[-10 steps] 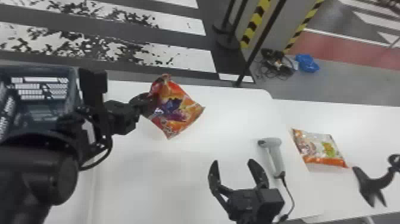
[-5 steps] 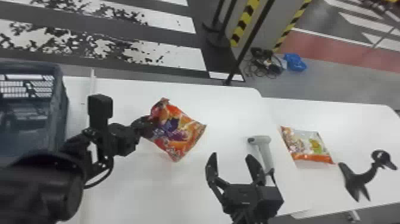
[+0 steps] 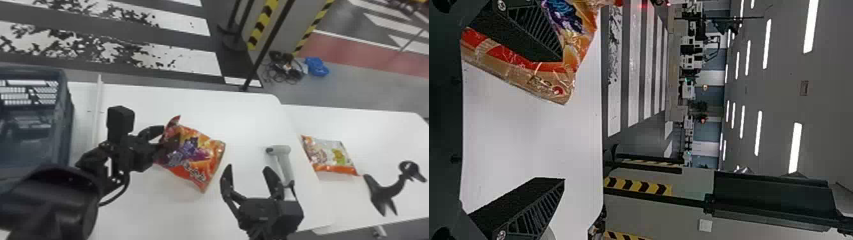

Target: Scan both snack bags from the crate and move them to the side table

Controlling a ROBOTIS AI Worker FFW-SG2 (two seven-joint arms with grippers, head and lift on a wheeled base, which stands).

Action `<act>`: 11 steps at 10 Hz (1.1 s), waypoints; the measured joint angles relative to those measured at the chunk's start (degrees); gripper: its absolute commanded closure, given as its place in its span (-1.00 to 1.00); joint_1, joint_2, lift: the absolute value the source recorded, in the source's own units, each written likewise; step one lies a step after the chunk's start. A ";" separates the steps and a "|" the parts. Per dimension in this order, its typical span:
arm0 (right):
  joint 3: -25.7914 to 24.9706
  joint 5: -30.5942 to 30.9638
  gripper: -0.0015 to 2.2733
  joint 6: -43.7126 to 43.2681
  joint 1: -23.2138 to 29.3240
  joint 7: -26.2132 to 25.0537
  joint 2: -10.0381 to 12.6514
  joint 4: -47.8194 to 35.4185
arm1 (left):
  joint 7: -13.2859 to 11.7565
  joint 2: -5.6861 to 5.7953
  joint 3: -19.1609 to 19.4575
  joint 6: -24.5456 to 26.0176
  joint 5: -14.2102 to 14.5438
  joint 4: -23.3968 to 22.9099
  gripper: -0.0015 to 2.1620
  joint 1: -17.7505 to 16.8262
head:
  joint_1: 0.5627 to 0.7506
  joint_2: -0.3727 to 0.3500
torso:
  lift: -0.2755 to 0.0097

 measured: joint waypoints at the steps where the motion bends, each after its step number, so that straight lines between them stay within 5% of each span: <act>1: 0.00 0.00 -0.94 0.00 0.00 0.00 0.00 0.01 | 0.51 0.00 0.20 0.32 -2.66 -3.27 -0.93 1.12 | 0.41 -0.94 | 0.40; 4: -0.06 -0.06 -0.94 -0.01 0.08 0.04 -0.06 0.02 | 5.58 0.00 1.00 0.76 -10.08 -14.46 -0.93 5.79 | 0.41 -0.94 | 0.40; 6: -0.11 -0.79 -0.94 0.00 -0.02 0.08 -0.10 -0.03 | 6.58 1.75 3.27 0.43 -13.52 -21.96 -0.92 9.96 | 0.41 -0.94 | 0.40; 9: -0.03 -2.62 -0.94 0.29 -0.84 0.69 -0.39 -0.08 | 5.76 7.22 12.36 -8.41 -11.89 -28.51 -0.92 17.59 | 0.41 -0.62 | 0.40; 11: -0.12 -4.88 -0.94 0.71 -1.58 2.64 -0.65 -0.28 | 5.67 8.51 17.86 -20.13 -9.37 -29.55 -0.92 22.90 | 0.41 -0.47 | 0.40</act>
